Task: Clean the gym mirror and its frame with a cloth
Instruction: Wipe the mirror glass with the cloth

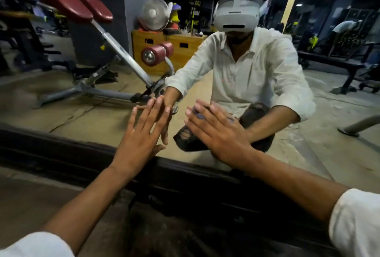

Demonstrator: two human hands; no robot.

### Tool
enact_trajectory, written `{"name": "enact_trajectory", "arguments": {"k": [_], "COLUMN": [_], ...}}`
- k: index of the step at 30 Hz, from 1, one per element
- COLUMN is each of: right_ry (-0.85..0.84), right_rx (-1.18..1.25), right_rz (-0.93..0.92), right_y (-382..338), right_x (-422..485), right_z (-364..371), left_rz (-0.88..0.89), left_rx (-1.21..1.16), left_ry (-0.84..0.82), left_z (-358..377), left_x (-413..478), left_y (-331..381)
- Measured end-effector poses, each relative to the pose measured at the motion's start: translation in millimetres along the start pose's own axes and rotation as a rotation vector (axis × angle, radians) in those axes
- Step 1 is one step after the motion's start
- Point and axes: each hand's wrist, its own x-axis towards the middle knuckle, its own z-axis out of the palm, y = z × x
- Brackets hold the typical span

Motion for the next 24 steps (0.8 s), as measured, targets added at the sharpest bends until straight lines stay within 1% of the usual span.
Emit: {"name": "enact_trajectory", "arguments": {"k": [2, 3, 4, 5, 6, 7, 8, 9, 10, 11, 12, 14, 15, 16, 17, 18, 19, 20, 22, 23, 24], "right_ry": [-0.057, -0.076, -0.114, -0.164, -0.218, -0.242, -0.22, -0.198, -0.178, -0.133, 0.003, 0.193, 0.231, 0.19, 0.18, 0.125, 0.06, -0.017, -0.252, -0.231, -0.099], "right_rx": [0.005, 0.04, 0.109, 0.129, 0.157, 0.142, 0.2, 0.315, 0.289, 0.097, 0.021, -0.058, -0.052, -0.057, -0.08, -0.121, -0.134, -0.085, 0.019, 0.019, 0.202], "right_rz": [-0.1, -0.12, -0.098, -0.082, -0.081, -0.157, -0.196, -0.242, -0.237, -0.231, -0.124, 0.075, 0.133, 0.19, 0.209, 0.144, 0.032, -0.091, -0.318, -0.492, -0.517], "right_y": [-37, -53, -68, -74, -71, -62, -49, -35, -18, -2, 9, 30, 38, 37, 28, 14, -1, -14, -19, -9, 1], "right_x": [-29, -44, -58, -71, -77, -73, -64, -52, -31, -4, 20, 69, 87, 100, 105, 103, 95, 84, 73, 80, 87], "right_z": [22, 31, 35, 43, 47, 48, 47, 45, 39, 31, 21, 0, -5, -8, -6, 1, 11, 21, 23, 14, 7], "left_rz": [-0.029, -0.037, -0.035, -0.027, -0.014, -0.005, -0.014, -0.051, -0.119, -0.197, -0.252, -0.272, -0.258, -0.244, -0.231, -0.225, -0.226, -0.232, -0.244, -0.248, -0.248], "left_rx": [-0.024, -0.038, -0.047, -0.05, -0.046, -0.035, -0.019, -0.015, -0.031, -0.061, -0.086, -0.087, -0.07, -0.06, -0.06, -0.064, -0.064, -0.061, -0.042, -0.034, -0.03], "left_ry": [-0.036, -0.046, -0.054, -0.06, -0.061, -0.062, -0.063, -0.061, -0.054, -0.047, -0.048, -0.079, -0.09, -0.095, -0.101, -0.105, -0.11, -0.116, -0.15, -0.17, -0.186], "left_z": [9, 11, 13, 13, 14, 14, 14, 12, 10, 7, 2, -10, -15, -19, -23, -25, -26, -27, -30, -32, -33], "left_x": [-15, -20, -22, -24, -24, -26, -27, -28, -28, -27, -24, -13, -8, -4, -1, 0, 0, -1, 0, 1, 1], "left_y": [8, 11, 12, 12, 10, 6, 0, -8, -18, -30, -43, -64, -70, -74, -75, -74, -72, -70, -68, -67, -67]}}
